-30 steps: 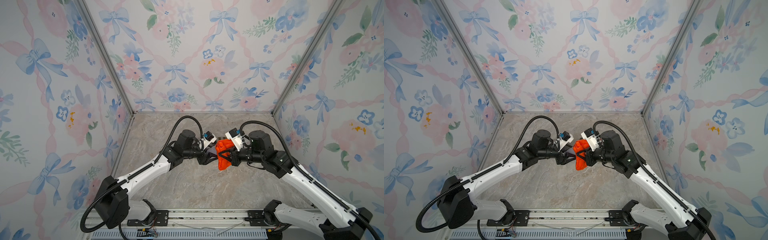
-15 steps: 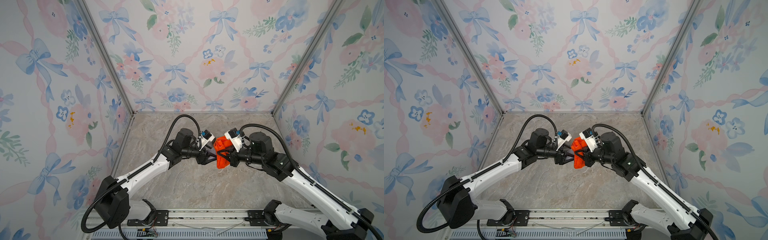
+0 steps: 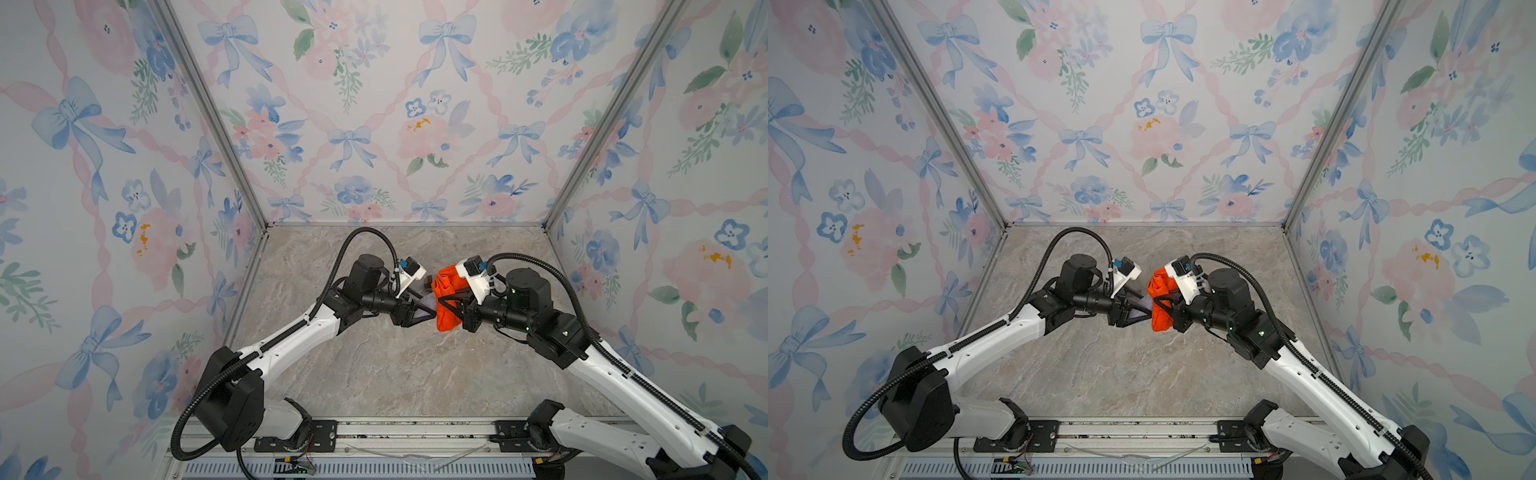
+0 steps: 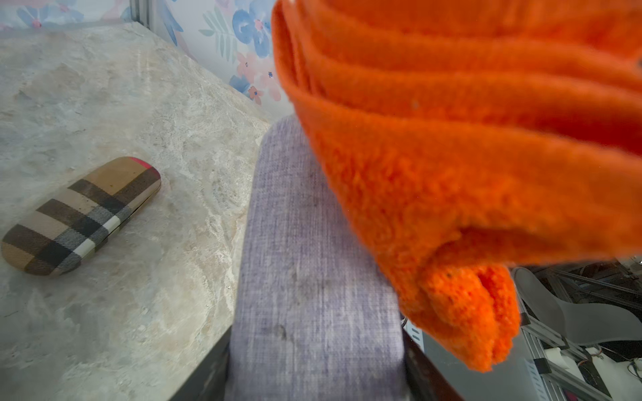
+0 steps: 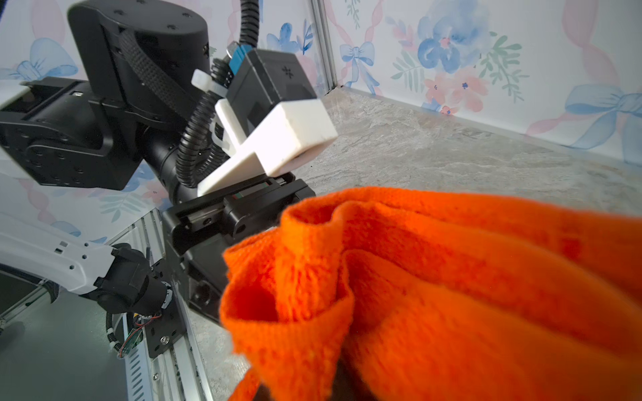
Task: Wipe the eyeglass case
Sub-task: Wipe the dirt from the eyeglass case.
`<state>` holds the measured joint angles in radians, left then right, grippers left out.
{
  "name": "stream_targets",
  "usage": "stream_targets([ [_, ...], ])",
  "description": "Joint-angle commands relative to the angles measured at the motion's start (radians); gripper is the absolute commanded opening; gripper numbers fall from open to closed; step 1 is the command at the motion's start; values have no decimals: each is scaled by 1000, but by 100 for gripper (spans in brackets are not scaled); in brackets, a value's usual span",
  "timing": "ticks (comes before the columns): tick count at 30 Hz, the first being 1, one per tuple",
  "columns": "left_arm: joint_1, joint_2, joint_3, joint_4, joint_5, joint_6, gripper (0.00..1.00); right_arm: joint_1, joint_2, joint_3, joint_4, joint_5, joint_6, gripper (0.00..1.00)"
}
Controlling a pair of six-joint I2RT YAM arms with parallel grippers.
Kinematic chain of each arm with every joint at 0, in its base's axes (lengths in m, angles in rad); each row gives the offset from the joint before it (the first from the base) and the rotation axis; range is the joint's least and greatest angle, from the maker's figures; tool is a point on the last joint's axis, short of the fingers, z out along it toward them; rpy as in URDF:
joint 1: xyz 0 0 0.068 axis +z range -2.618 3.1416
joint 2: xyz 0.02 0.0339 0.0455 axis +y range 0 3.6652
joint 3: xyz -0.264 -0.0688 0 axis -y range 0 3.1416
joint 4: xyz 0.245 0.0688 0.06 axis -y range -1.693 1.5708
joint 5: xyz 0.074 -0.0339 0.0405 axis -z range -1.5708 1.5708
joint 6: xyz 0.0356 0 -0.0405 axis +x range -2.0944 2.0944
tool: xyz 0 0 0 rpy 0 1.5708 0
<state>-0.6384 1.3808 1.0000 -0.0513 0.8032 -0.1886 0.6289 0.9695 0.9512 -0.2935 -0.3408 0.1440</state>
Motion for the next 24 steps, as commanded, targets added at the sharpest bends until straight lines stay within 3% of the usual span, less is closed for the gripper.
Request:
stream_targets([
  [1, -23, -56, 80, 67, 216, 33, 17, -151, -37, -50, -39, 129, -47, 0],
  [5, -21, -68, 71, 51, 180, 44, 16, -253, -84, 0, -112, 104, -50, 0],
  [9, -23, -56, 86, -48, 31, 142, 16, -282, -52, 138, -219, 40, -3, 0],
  [13, -78, -75, 87, -82, -312, 318, 13, -306, 55, 335, -338, -81, 101, 0],
  [18, -301, -92, -17, 72, -880, 712, 11, -293, 201, 526, -395, -234, 222, 0],
  [20, -332, -106, -77, 181, -950, 814, 11, -271, 254, 578, -398, -285, 261, 0],
  [24, -362, -126, -138, 328, -1014, 905, 11, -188, 342, 616, -407, -311, 299, 0],
])
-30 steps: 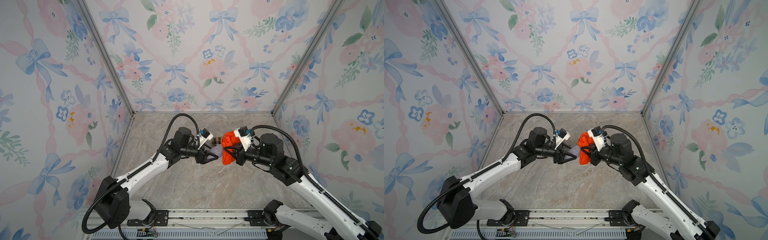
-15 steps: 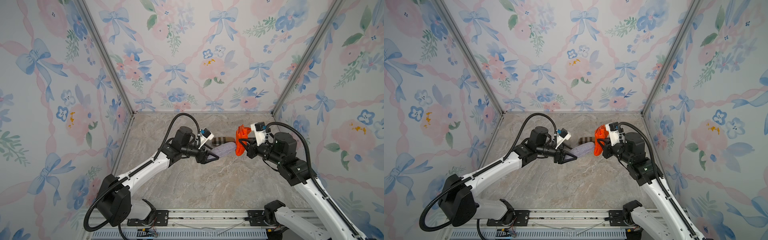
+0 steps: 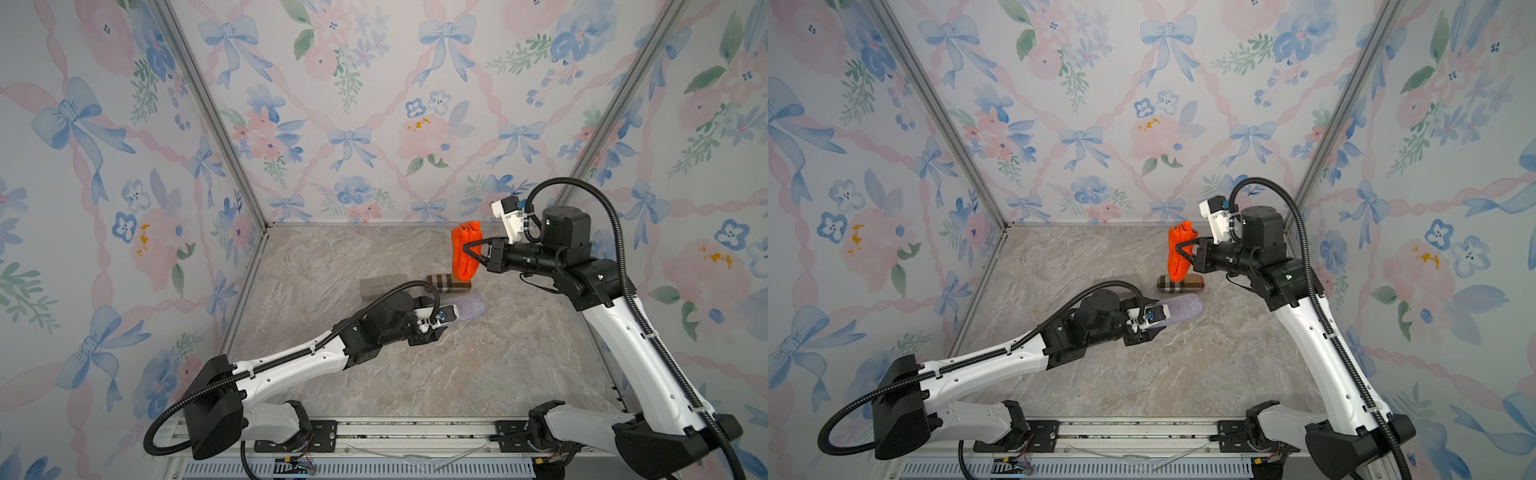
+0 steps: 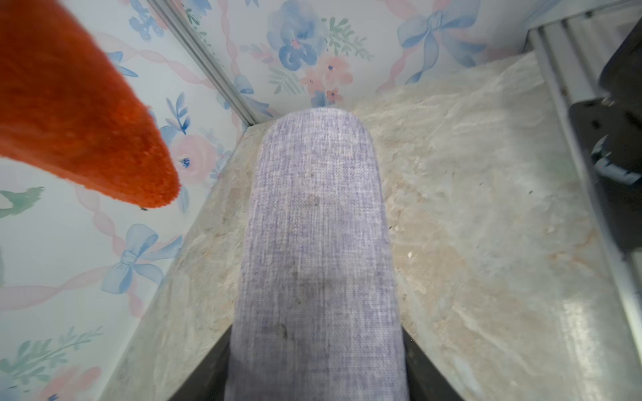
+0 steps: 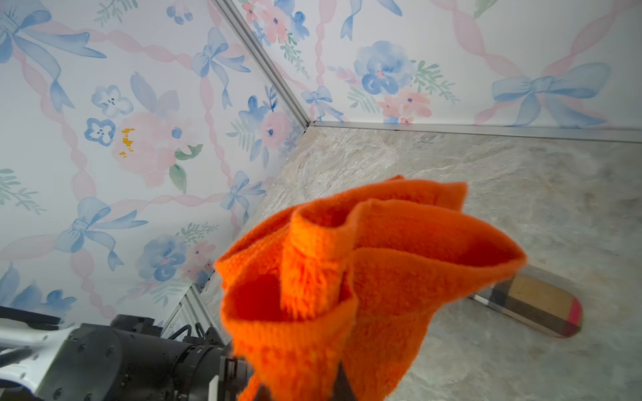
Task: Wipe the eyeglass case
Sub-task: Wipe the dirt from the eyeglass case.
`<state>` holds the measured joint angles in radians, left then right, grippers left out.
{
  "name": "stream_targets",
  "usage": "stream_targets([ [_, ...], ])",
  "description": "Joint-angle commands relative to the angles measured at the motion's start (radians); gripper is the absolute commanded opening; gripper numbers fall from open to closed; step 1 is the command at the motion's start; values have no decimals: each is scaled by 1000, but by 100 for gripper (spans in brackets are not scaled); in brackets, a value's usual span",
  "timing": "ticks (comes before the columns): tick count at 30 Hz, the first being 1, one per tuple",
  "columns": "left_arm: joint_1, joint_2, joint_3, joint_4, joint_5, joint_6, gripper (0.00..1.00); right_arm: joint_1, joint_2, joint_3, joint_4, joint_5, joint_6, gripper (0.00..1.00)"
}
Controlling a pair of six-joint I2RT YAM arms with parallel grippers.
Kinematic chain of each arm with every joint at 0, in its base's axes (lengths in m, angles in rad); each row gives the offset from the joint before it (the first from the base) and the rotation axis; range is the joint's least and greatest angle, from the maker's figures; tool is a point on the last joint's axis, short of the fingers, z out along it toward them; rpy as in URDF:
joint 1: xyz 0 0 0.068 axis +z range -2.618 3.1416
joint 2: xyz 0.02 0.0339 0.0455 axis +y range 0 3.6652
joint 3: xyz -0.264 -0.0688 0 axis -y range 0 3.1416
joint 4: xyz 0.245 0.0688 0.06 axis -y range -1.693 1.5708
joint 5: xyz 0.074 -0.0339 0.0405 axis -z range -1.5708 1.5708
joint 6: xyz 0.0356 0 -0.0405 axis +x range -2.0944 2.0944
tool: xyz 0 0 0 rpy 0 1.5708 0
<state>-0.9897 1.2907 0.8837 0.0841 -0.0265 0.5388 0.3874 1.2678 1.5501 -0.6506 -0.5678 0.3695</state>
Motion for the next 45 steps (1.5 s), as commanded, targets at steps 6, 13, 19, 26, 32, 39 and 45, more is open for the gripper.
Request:
stream_targets([
  [6, -27, -59, -52, 275, -255, 268, 10, 73, 54, -202, 70, -157, 186, 0],
  [13, -23, -97, -92, 324, -291, 296, 11, -84, -20, -431, 49, -196, 168, 0],
  [19, -22, -117, -107, 324, -262, 283, 11, -84, -10, -398, -20, -190, 133, 0],
  [26, -24, -112, -102, 322, -220, 292, 11, 60, 120, -319, 118, -178, 185, 0],
  [32, -26, -150, -133, 320, -217, 338, 12, -88, 129, -287, -44, -144, 43, 0],
  [39, -27, -133, -123, 310, -206, 351, 12, -15, 180, -263, -54, -164, 53, 0],
  [45, -14, -100, -115, 309, -189, 344, 12, -28, 146, -300, 49, -245, 144, 0],
])
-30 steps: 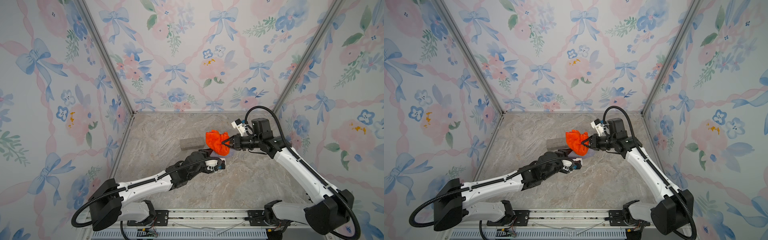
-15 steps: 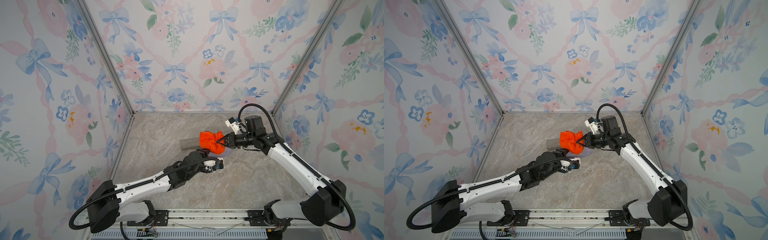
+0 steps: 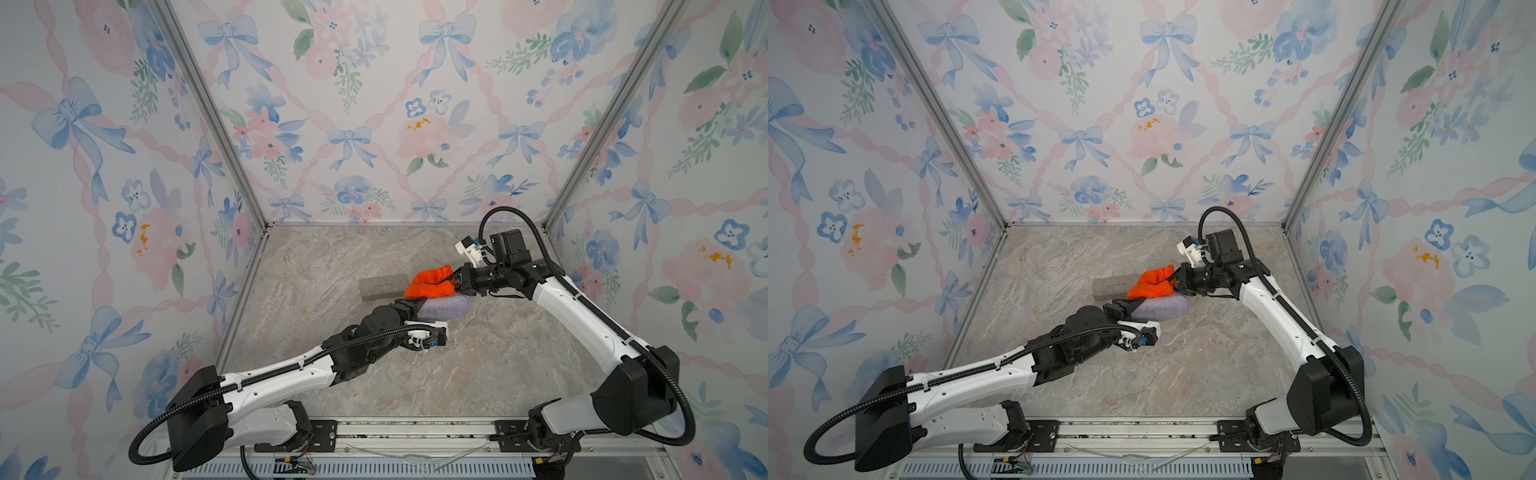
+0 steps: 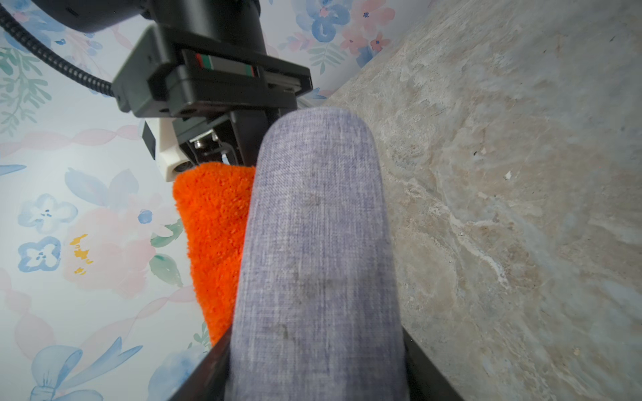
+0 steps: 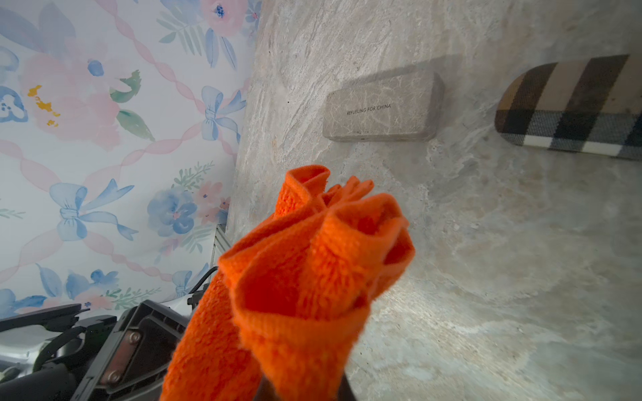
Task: Wipe the eyeglass case
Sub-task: Wipe the dirt from the eyeglass case.
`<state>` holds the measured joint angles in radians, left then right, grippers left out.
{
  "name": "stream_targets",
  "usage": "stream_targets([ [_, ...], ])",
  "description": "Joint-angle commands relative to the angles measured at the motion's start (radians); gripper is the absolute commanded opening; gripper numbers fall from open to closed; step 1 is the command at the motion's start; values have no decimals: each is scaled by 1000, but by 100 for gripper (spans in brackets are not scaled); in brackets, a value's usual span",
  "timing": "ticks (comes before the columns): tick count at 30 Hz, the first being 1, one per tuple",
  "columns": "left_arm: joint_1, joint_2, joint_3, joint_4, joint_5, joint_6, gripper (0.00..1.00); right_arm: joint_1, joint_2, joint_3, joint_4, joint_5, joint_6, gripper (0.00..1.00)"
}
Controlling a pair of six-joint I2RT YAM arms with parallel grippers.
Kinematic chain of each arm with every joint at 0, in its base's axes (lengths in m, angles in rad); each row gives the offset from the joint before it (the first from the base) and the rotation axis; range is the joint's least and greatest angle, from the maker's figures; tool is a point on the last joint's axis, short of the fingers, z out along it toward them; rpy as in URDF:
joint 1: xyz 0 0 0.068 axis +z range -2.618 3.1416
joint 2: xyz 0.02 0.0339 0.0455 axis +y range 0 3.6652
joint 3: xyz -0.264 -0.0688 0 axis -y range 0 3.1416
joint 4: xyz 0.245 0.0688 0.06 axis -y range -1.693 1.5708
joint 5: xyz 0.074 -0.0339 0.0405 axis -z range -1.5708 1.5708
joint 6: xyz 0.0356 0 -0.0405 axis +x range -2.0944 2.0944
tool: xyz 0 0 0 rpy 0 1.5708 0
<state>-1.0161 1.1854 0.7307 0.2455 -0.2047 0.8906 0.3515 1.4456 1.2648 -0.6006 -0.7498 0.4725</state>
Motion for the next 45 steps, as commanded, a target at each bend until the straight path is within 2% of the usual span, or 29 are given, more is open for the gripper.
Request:
stream_targets([
  [1, 16, 10, 40, 148, -9, -13, 12, 8, -33, 0, -8, -65, 40, 0],
  [4, 28, 16, 44, 146, -7, -39, 12, 25, -24, 49, -64, -73, 12, 0],
  [7, 47, 0, 44, 121, -2, -74, 12, 5, -51, 28, -84, -86, 1, 0],
  [13, 73, -57, 52, 7, 16, -142, 12, -152, -181, -73, -182, -100, -63, 0],
  [17, 72, -78, 73, -107, 69, -199, 11, -233, -271, -64, -188, -89, -81, 0],
  [20, 68, -87, 89, -178, 87, -231, 11, -268, -304, -33, -191, -76, -110, 0],
  [23, 68, -99, 101, -207, 106, -244, 11, -257, -303, -3, -216, -71, -146, 0],
  [29, 73, -85, 151, -283, 130, -285, 10, -175, -290, 18, -293, 52, -249, 0],
  [32, 90, -111, 153, -321, 118, -298, 10, -206, -298, 50, -380, 181, -332, 0],
  [37, 150, -156, 147, -332, 138, -328, 10, -231, -312, 59, -385, 241, -358, 0],
  [40, 150, -143, 156, -333, 172, -326, 11, -225, -326, 30, -301, 157, -310, 0],
  [42, 129, -118, 169, -331, 192, -328, 11, -207, -354, -20, -157, 36, -218, 0],
  [45, 81, -76, 181, -321, 196, -328, 11, -166, -375, -71, 41, -70, -87, 0],
])
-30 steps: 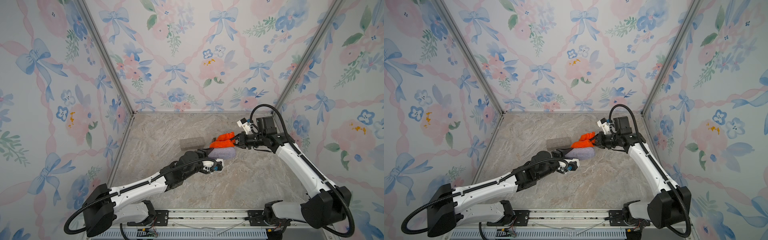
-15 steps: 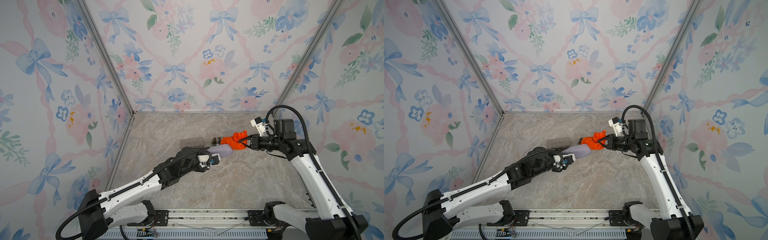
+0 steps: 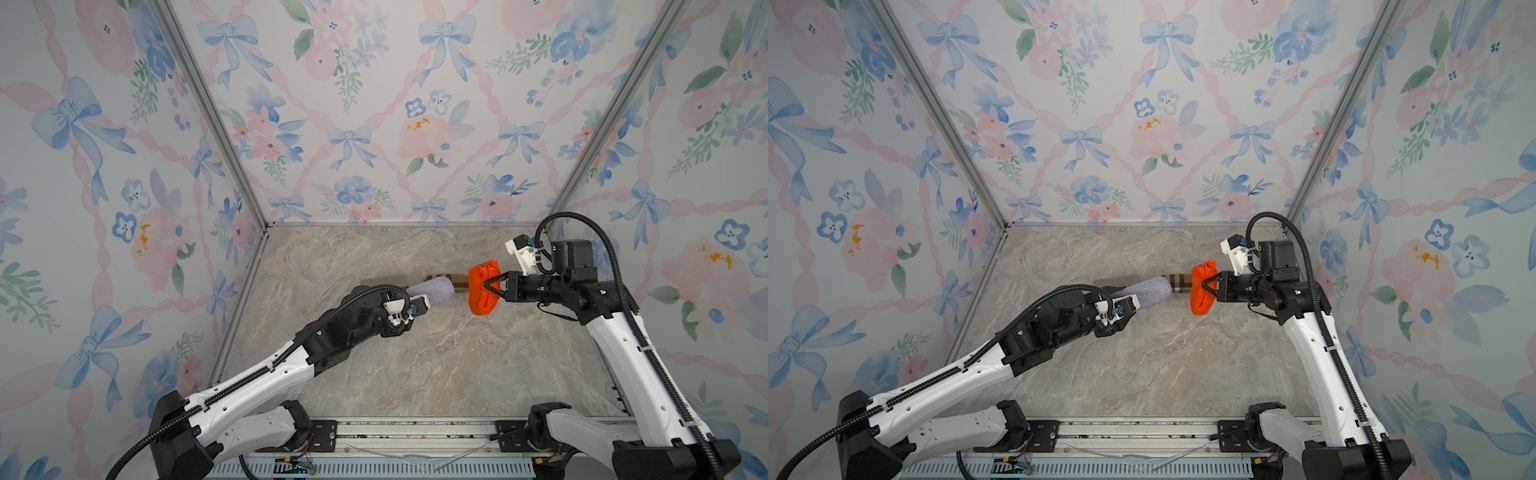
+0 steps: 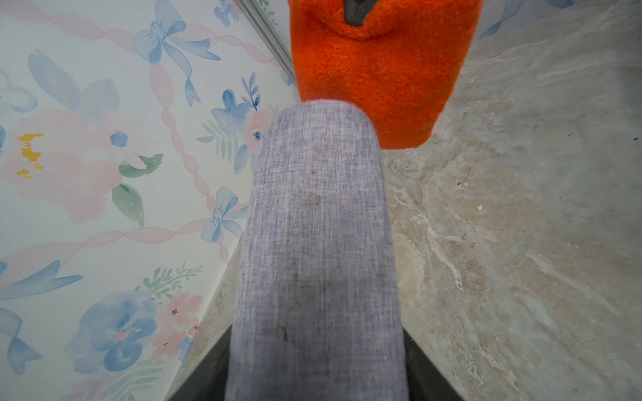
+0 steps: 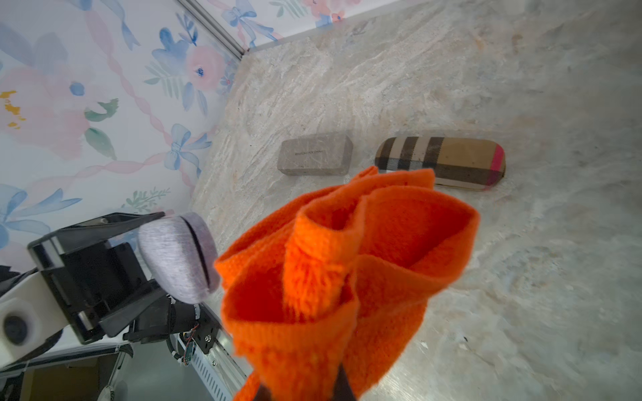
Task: Wipe the eyeglass case
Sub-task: Wipe the dirt from the eyeglass case.
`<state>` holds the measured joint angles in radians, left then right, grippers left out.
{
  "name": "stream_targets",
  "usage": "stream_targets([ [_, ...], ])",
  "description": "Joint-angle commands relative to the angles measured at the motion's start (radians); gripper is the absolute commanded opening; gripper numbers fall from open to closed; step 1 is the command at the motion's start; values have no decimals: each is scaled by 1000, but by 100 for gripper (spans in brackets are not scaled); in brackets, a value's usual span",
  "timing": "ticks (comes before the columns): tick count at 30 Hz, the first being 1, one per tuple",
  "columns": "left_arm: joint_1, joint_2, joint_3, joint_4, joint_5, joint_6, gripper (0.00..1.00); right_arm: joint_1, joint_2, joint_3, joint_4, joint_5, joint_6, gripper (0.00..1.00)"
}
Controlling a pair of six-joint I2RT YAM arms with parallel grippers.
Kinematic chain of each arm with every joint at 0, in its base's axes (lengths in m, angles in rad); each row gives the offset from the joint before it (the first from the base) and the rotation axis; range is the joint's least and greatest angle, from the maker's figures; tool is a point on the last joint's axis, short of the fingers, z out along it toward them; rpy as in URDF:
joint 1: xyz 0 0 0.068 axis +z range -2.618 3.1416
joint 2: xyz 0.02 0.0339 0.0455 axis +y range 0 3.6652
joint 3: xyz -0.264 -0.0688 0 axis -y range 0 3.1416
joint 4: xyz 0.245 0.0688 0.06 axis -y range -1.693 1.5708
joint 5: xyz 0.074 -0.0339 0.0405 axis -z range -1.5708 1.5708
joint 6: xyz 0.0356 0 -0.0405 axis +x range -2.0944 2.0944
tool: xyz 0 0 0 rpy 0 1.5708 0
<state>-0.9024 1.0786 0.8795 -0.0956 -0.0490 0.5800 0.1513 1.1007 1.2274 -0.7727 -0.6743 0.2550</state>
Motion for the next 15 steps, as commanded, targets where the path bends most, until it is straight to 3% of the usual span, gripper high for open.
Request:
stream_targets([
  [1, -45, 43, 36, 22, 49, -19, 10, 47, -30, -41, 252, -162, 157, 0],
  [8, -67, 70, 39, 99, 44, -18, 10, 136, 35, -137, 480, -201, 314, 0],
  [15, 1, 34, 11, 129, 25, -7, 10, 55, 12, -174, 386, -220, 309, 0],
])
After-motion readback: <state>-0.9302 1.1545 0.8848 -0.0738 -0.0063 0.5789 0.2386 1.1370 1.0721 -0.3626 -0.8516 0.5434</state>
